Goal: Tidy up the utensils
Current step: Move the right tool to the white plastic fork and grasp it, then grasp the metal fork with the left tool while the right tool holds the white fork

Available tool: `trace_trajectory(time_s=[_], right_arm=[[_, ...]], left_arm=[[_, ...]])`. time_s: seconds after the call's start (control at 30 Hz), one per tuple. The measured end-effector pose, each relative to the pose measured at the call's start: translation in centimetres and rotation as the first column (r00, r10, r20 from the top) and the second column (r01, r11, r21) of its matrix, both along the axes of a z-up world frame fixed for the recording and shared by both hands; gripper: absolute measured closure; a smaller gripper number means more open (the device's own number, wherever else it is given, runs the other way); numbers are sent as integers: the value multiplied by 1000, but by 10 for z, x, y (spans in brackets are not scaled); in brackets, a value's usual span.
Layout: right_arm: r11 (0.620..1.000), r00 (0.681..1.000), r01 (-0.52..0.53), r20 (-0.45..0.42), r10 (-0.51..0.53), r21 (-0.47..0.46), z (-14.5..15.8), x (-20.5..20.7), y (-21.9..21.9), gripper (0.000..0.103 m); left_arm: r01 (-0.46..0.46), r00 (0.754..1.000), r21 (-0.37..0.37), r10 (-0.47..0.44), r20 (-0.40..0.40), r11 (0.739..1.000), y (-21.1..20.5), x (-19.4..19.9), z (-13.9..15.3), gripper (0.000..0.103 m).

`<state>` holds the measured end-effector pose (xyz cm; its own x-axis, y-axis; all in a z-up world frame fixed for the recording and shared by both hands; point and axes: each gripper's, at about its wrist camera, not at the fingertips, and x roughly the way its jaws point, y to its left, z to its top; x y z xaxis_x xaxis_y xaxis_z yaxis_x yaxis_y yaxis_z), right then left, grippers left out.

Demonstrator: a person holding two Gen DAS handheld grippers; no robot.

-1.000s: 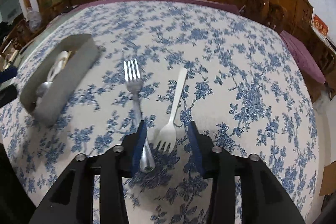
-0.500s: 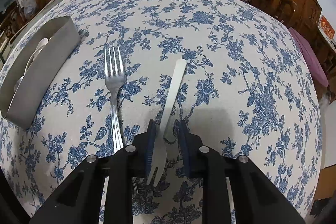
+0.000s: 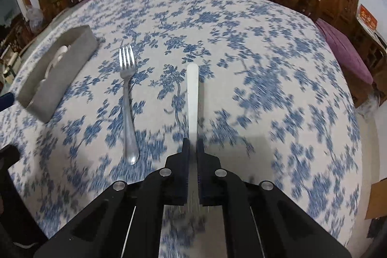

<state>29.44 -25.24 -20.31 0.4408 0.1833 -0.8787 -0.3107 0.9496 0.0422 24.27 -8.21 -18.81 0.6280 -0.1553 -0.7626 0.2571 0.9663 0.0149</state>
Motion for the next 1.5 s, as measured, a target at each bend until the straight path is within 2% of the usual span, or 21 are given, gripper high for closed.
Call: trace_trajectory(time_s=[0.3,0.53,0.77,0.9,0.97,1.13,1.3,1.33,1.37,1.47,1.5], right_arm=[[999,998,15,56,-17,45,22,-41,-23,96],[999,997,2,74,-6,48,28,-46,-29,96],[998,996,43,74,-45,38,26,-41,-47,96],[998,996,56,71,-58,42,25,-39,-52,96],[998,996,54,68,-57,39,24,-39,-53,96],[998,997,52,62,-54,36,22,-39,-52,96],[999,997,38,68,-41,37,25,-41,-49,96],[999,997,39,69,-41,37,25,-41,-49,96],[999,997,39,71,-41,38,26,-41,-49,96],[998,996,42,74,-45,39,27,-41,-50,96],[998,996,43,75,-46,39,28,-41,-50,96]], left_arm=[[4,999,12,-3,-48,1000,-26,29,-12,10],[-42,993,-9,40,-109,999,-30,64,-27,11],[-79,984,-14,76,-160,997,-37,96,-40,11],[-88,980,26,91,-174,996,-46,110,-49,11],[-89,983,61,98,-156,994,-51,114,-51,11],[-94,977,103,112,-181,990,-59,124,-59,26],[-131,960,77,146,-240,988,-51,132,-70,42],[-139,955,65,151,-257,988,-48,134,-73,48],[-144,952,68,157,-263,987,-48,135,-76,49],[-143,956,68,156,-248,987,-47,133,-75,52],[-135,958,66,148,-244,989,-48,132,-75,57]])
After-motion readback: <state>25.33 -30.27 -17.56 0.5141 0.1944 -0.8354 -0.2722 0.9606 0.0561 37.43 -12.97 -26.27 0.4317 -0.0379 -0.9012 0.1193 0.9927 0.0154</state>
